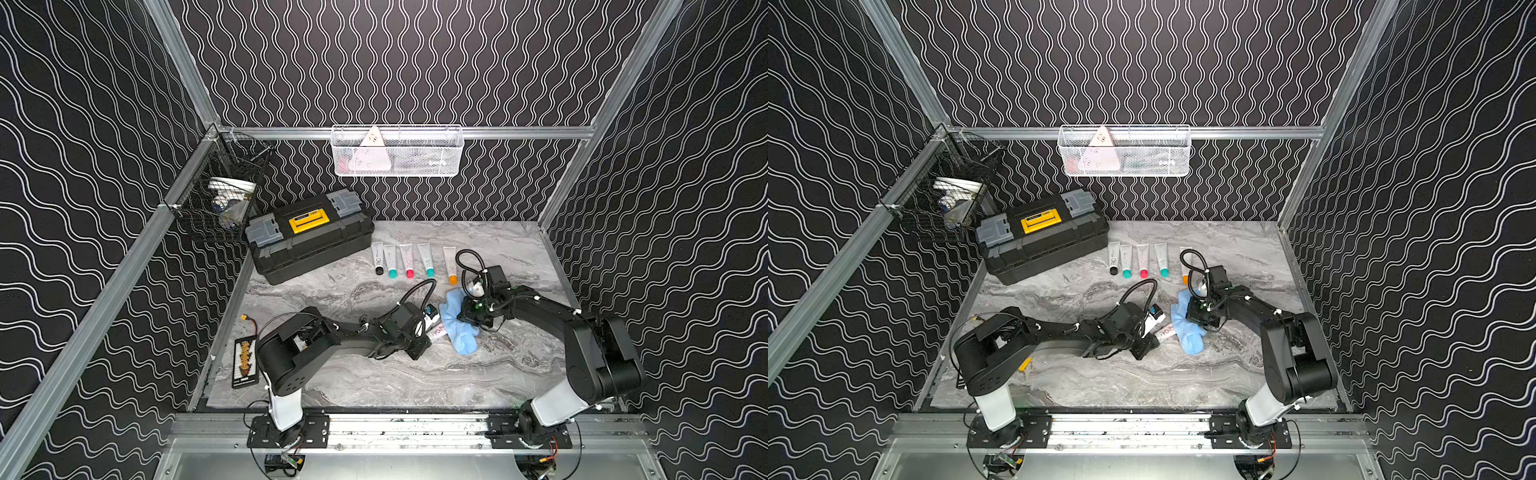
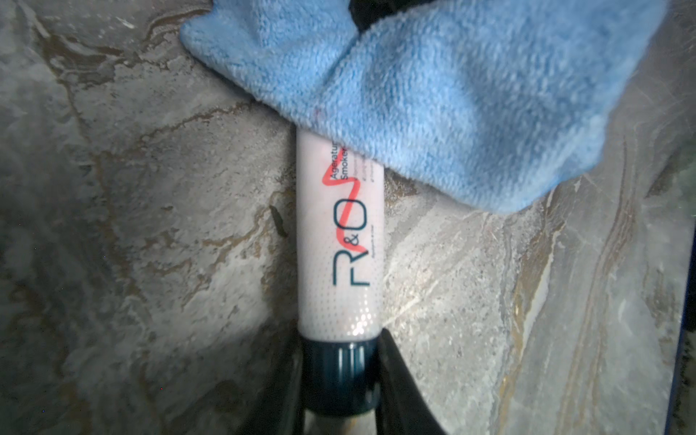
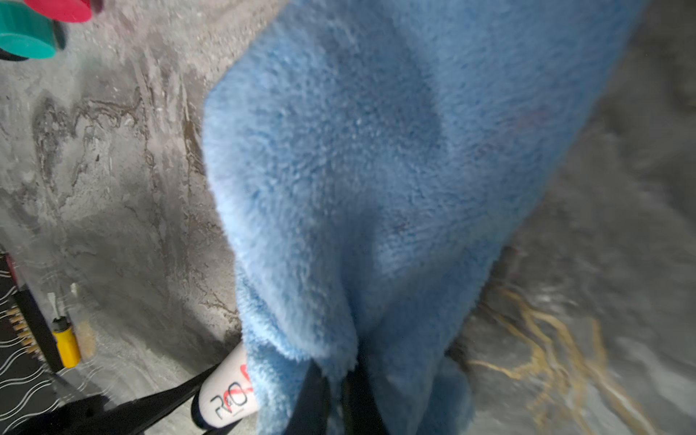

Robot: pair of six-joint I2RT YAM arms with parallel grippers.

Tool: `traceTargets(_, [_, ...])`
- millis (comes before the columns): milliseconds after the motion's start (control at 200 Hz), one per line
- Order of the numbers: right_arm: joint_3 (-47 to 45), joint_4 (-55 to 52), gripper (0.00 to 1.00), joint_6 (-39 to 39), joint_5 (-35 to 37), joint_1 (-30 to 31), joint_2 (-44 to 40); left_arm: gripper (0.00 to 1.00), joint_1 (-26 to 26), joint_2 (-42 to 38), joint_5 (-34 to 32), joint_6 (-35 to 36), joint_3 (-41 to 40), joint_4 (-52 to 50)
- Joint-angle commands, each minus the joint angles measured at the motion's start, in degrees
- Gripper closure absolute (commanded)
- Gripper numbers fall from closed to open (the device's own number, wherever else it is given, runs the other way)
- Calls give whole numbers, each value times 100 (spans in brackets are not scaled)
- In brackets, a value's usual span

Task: Wipe the surface of the toothpaste tube
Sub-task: Wipe the dirt from the toothpaste tube.

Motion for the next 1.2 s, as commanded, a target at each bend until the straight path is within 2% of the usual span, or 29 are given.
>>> traceTargets(0, [-95, 468, 100, 194, -403, 15, 100, 90, 14, -50, 149, 98, -27, 62])
traceTargets(285, [-359, 841, 100, 376, -856, 167, 262, 90, 24, -3, 307, 100, -18, 80])
traceTargets(480, [-584, 1026, 100, 642, -950, 619, 199, 91, 32, 10, 272, 102, -9, 73])
traceTargets(711, [-1162, 1646, 100, 1368, -1083, 1272, -128, 91, 55, 23, 274, 84, -10, 81])
traceTargets(836, [-1377, 1830, 100, 1571, -1109, 1363, -264, 91, 61, 7, 259, 83, -20, 92])
traceTargets(1196, [-1301, 1309, 100, 1342, -267, 1183, -308, 91, 124, -86, 202, 67, -100, 113])
